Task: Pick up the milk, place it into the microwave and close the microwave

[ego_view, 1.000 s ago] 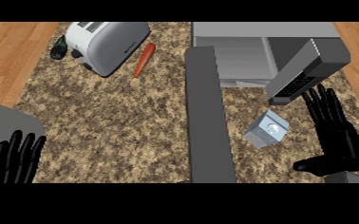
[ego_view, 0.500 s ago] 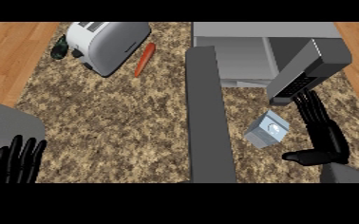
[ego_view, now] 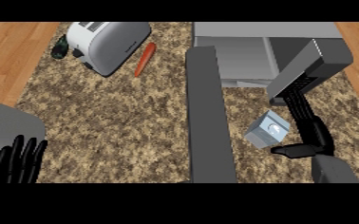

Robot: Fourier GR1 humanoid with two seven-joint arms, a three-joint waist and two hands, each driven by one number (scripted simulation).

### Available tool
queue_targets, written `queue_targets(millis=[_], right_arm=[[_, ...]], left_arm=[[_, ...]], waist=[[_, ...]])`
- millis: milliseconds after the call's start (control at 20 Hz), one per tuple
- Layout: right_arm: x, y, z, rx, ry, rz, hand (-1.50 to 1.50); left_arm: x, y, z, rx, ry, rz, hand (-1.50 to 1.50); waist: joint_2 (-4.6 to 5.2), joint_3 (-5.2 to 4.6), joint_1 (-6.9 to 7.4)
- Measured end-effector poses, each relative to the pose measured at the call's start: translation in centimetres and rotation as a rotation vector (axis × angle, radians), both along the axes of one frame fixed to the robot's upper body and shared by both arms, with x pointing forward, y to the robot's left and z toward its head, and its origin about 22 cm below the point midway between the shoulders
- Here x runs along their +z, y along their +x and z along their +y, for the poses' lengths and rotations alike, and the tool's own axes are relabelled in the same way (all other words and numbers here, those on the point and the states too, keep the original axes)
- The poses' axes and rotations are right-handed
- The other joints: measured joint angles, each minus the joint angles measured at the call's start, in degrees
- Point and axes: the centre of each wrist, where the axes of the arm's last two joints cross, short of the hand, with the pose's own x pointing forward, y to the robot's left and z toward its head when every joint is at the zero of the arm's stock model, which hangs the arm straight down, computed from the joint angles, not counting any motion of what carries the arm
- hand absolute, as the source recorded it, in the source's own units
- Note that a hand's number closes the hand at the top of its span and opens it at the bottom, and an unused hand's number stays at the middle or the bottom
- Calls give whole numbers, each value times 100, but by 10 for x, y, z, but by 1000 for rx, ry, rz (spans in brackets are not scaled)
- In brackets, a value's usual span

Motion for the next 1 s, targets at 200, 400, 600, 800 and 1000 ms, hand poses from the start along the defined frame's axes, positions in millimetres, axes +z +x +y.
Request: queue_targets(millis=[200, 400, 600, 800, 1000], right_arm=[[-4, 3, -3, 8, -15, 18, -150], [-10, 1, -1, 20, -17, 20, -150], [-17, -1, 3, 51, -17, 50, -150], [-26, -2, 14, 71, 1, 86, -150], [-28, 0, 18, 61, 9, 89, -150]], left_arm=[[7, 3, 2, 4, 3, -4, -150], [5, -2, 3, -4, 6, 1, -150], [5, 0, 0, -11, 4, -1, -150], [1, 0, -1, -15, -1, -6, -150], [4, -2, 1, -12, -2, -5, -150]], waist=[[1, -1, -1], [-26, -26, 19], [-9, -19, 43], [13, 0, 63], [20, 8, 65]])
